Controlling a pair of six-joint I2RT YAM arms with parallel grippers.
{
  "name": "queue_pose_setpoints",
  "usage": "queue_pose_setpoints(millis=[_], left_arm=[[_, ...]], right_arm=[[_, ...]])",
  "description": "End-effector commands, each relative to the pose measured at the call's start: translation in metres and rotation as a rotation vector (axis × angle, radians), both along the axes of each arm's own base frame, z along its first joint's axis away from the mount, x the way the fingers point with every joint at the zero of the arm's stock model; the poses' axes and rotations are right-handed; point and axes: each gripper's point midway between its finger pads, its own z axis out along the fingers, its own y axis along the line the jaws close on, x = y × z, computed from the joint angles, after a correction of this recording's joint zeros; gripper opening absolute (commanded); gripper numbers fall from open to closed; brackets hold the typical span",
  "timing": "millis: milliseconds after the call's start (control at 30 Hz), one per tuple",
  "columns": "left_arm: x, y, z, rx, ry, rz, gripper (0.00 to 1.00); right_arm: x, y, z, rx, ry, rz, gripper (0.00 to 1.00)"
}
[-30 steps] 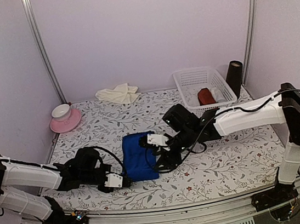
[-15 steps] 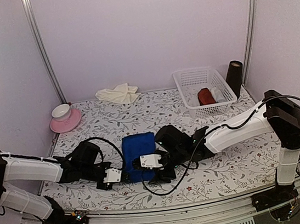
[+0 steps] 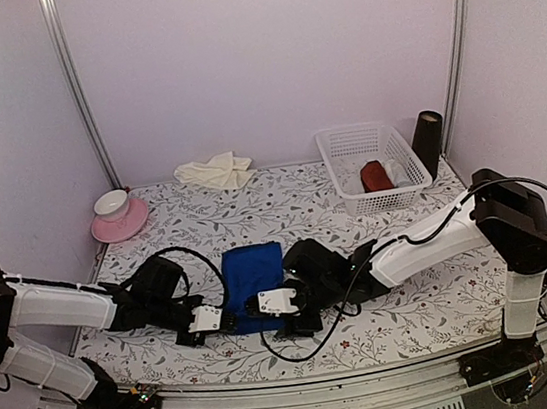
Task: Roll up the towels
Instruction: Roll the towel at the center of the board.
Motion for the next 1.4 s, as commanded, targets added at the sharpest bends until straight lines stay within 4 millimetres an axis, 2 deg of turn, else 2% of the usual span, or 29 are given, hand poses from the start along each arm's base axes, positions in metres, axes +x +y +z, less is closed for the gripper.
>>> queue_pose_setpoints(millis=[0,133,333,500,1000,1100,1367], left_arm=[[-0.001,-0.002,0.000,-0.002,0.037,-0.003,0.00],[-0.001,-0.002,0.000,0.001,0.040,-0.003,0.00],[0.000,-0.002,-0.001,0.002,0.042,0.000,0.00],[-0.001,-0.002,-0.002,0.002,0.044,-0.002,0.00],[-0.003,-0.002,-0.001,-0.001,0.047,-0.011,0.00],[-0.003,-0.001,-0.001,0.001,0.054,-0.014,0.00],[-0.002,0.000,0.002,-0.007,0.076,-0.017,0.00]], right_arm=[[-0.008,0.008,0.038,0.102,-0.067,0.020,0.67],[-0.021,0.007,0.048,0.136,-0.062,0.065,0.67],[-0.035,0.004,0.036,0.120,-0.023,0.111,0.67],[-0.025,0.004,0.013,0.064,-0.026,0.064,0.67],[-0.001,0.004,-0.016,-0.025,-0.085,-0.033,0.66],[0.005,0.004,-0.021,-0.047,-0.102,-0.053,0.59],[0.011,0.001,-0.026,-0.089,-0.126,-0.074,0.24]])
